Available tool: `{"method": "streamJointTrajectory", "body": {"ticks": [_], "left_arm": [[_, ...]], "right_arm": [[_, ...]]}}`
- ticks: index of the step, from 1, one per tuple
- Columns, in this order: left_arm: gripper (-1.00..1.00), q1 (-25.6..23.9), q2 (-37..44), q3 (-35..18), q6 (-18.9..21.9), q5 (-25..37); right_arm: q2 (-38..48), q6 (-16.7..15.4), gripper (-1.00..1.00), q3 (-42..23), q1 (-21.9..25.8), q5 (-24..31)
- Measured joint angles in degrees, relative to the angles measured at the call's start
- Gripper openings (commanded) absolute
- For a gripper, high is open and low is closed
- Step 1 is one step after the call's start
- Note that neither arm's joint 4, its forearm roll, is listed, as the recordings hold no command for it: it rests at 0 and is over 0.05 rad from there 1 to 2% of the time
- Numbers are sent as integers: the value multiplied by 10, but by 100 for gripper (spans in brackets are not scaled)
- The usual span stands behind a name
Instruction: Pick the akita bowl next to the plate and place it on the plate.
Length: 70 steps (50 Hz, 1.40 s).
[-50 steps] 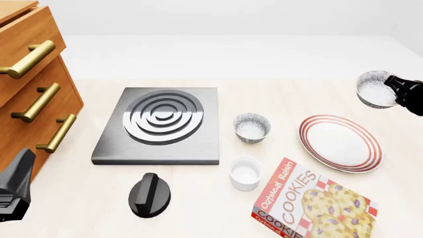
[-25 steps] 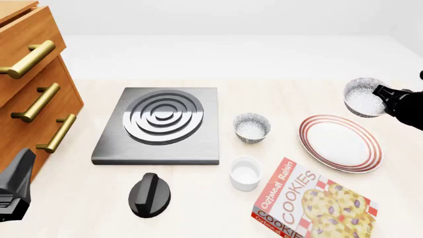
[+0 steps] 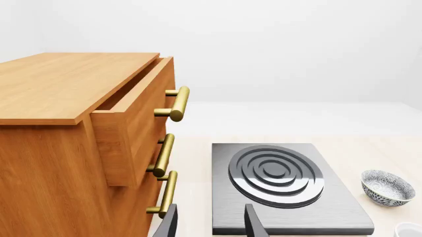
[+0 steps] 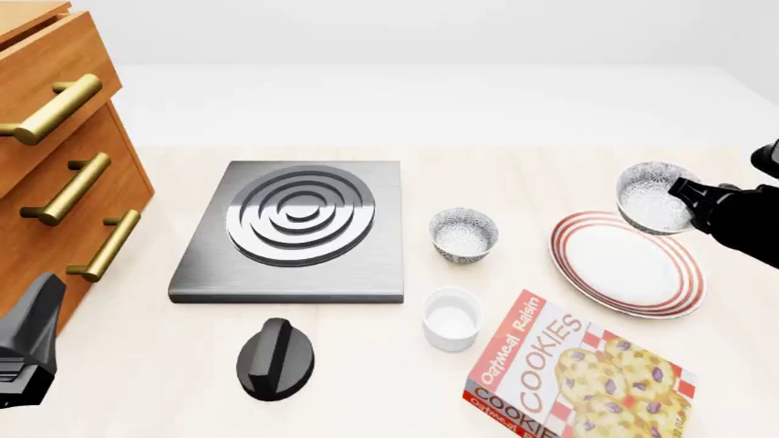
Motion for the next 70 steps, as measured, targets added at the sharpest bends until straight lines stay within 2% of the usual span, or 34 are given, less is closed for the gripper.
{"method": "streamJointTrajectory", "body": {"ticks": [30, 70], "left_arm": [[100, 0, 0, 0, 0, 0], [100, 0, 0, 0, 0, 0]], "right_arm": [[62, -13, -100, 20, 3, -50], [147, -29, -100, 14, -8, -95]]}}
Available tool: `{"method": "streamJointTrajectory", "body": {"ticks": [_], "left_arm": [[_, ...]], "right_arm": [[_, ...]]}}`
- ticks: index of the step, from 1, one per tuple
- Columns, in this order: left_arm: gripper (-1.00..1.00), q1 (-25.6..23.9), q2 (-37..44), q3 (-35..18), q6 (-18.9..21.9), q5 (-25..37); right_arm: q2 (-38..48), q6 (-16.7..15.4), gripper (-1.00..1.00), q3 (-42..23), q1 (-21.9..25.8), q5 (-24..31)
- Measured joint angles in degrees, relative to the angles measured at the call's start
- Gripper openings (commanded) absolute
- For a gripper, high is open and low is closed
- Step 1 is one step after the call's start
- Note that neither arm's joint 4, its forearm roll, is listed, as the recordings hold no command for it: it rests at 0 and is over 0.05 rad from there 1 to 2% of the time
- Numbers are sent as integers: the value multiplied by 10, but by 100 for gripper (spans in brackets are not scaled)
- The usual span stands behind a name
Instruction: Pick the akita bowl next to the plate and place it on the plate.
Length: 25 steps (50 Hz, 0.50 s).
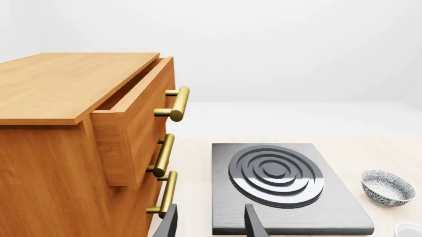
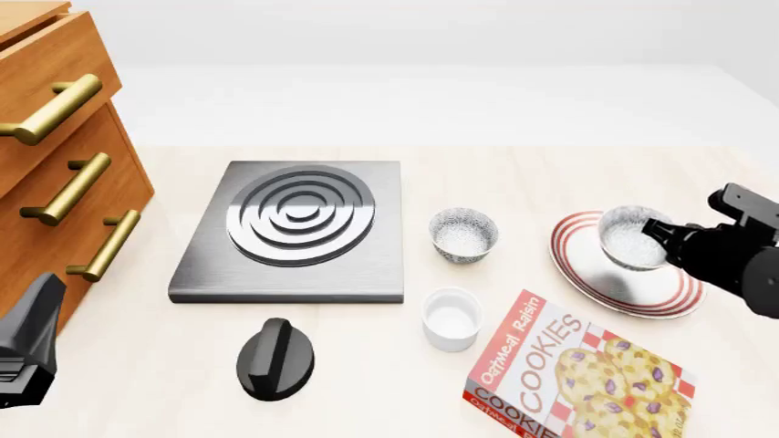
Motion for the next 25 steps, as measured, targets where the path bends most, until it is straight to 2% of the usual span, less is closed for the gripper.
{"method": "streamJointTrajectory", "body": {"ticks": [25], "left_arm": [[100, 0, 0, 0, 0, 0]], "right_arm": [[42, -9, -100, -7, -3, -23]]}}
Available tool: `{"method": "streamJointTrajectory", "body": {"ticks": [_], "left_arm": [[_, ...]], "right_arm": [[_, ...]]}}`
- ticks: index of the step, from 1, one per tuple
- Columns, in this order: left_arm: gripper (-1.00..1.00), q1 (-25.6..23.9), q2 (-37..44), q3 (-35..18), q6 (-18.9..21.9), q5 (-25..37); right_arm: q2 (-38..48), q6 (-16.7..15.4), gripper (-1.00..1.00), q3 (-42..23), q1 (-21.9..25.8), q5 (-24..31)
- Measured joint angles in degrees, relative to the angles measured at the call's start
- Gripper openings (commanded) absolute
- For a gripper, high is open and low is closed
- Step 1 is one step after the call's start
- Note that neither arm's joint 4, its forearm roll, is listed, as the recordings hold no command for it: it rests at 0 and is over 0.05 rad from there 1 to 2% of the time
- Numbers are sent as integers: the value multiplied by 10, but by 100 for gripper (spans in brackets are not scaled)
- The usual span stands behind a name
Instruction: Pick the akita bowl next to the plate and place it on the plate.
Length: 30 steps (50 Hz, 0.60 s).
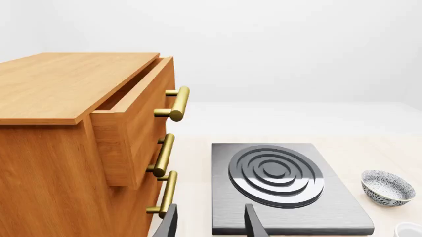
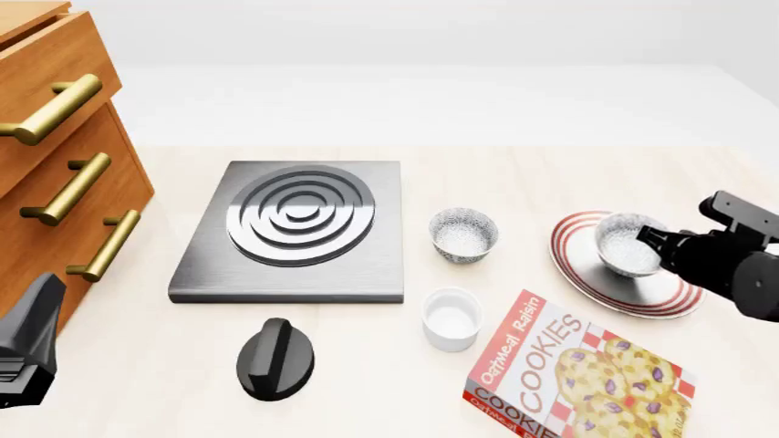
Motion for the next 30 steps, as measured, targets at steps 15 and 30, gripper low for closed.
{"method": "streamJointTrajectory", "body": {"ticks": [15, 30], "left_arm": [[100, 0, 0, 0, 0, 0], [100, 0, 0, 0, 0, 0]], "right_arm": [[13, -3, -100, -2, -2, -6], [16, -5, -100, -6, -3, -5]]}}
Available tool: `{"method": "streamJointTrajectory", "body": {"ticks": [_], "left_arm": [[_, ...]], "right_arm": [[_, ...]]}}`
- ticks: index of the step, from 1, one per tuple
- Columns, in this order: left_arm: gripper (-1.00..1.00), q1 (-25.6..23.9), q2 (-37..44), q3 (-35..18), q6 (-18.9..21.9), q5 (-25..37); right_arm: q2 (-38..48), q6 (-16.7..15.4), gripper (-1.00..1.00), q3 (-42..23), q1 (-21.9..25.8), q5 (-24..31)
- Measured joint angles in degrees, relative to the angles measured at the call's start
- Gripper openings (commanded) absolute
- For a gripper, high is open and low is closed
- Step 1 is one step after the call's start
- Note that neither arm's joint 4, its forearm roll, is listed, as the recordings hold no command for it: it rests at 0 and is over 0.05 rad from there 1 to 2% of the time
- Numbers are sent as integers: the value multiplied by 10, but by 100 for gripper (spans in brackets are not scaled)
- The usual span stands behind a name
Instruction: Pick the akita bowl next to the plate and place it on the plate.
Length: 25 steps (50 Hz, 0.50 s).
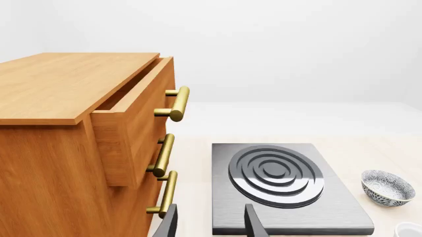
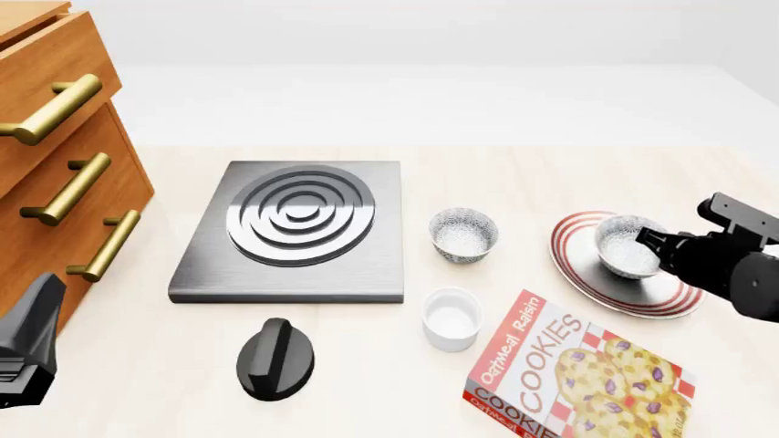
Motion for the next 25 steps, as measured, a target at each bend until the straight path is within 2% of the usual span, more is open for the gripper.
{"method": "streamJointTrajectory", "body": {"ticks": [1, 2, 25], "left_arm": [[100, 0, 0, 0, 0, 0], [100, 0, 0, 0, 0, 0], [100, 0, 0, 0, 0, 0]], "right_arm": [[0, 0, -100, 0, 0, 0], [0, 0, 100, 0, 0, 1], [-10, 5, 100, -4, 0, 10]]}}
